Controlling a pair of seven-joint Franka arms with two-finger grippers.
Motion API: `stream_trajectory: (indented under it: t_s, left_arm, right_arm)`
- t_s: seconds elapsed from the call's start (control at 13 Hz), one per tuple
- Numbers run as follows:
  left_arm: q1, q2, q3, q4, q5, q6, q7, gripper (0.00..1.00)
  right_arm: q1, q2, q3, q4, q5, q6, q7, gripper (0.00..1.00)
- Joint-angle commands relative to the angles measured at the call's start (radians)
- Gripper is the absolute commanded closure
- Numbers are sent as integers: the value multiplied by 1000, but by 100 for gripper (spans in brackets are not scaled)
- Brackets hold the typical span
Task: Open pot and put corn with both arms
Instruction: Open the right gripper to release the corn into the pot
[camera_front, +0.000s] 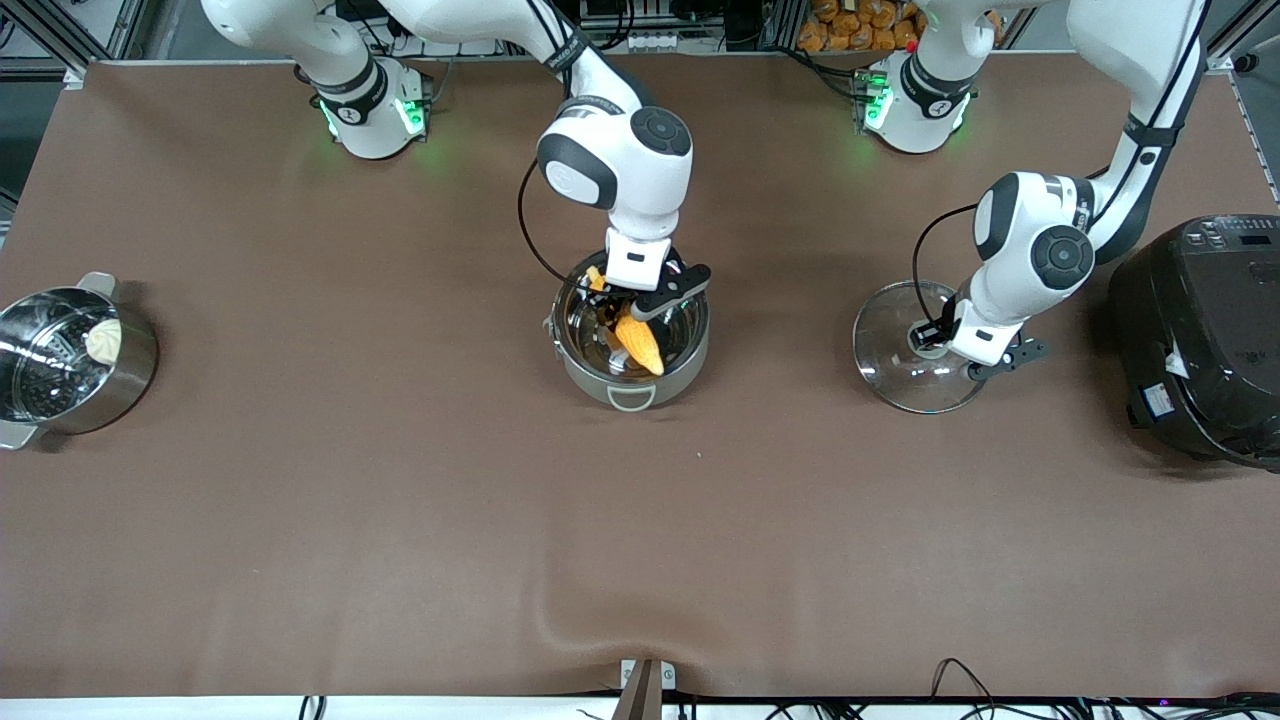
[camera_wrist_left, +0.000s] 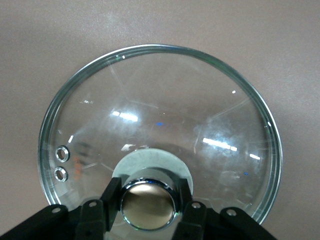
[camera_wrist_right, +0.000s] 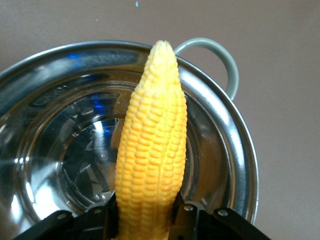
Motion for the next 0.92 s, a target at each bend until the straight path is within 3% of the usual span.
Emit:
stream_trajectory:
  t_s: [0.0, 0.23, 0.38, 0.62, 0.85]
  left_arm:
    - [11, -5, -9, -3, -13, 8, 20, 100]
    - [10, 2, -9, 4, -14, 3, 11, 75]
    - [11, 2, -9, 10, -14, -1, 8, 36]
    - [9, -11, -9, 26, -14, -3, 8, 1]
    - [8, -37, -11, 80, -13, -73, 9, 0]
  right_arm:
    - [25, 20, -9, 32, -21, -13, 53, 0]
    - [27, 14, -11, 32, -10, -17, 67, 0]
    - [14, 6, -11, 38, -4, -22, 68, 0]
    - [-44, -27, -11, 40, -2, -22, 129, 0]
    - [-130, -70, -9, 40, 77, -25, 81, 0]
